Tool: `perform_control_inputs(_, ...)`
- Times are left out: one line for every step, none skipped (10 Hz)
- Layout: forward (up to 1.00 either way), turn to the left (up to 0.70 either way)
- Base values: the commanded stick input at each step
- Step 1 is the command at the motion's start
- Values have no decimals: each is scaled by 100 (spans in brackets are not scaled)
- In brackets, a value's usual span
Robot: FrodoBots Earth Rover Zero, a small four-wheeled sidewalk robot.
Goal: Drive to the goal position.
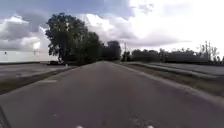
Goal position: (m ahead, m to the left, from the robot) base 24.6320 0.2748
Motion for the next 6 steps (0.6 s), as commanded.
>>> perform_control_inputs(70,0)
perform_control_inputs(70,0)
perform_control_inputs(70,0)
perform_control_inputs(70,0)
perform_control_inputs(70,0)
perform_control_inputs(70,0)
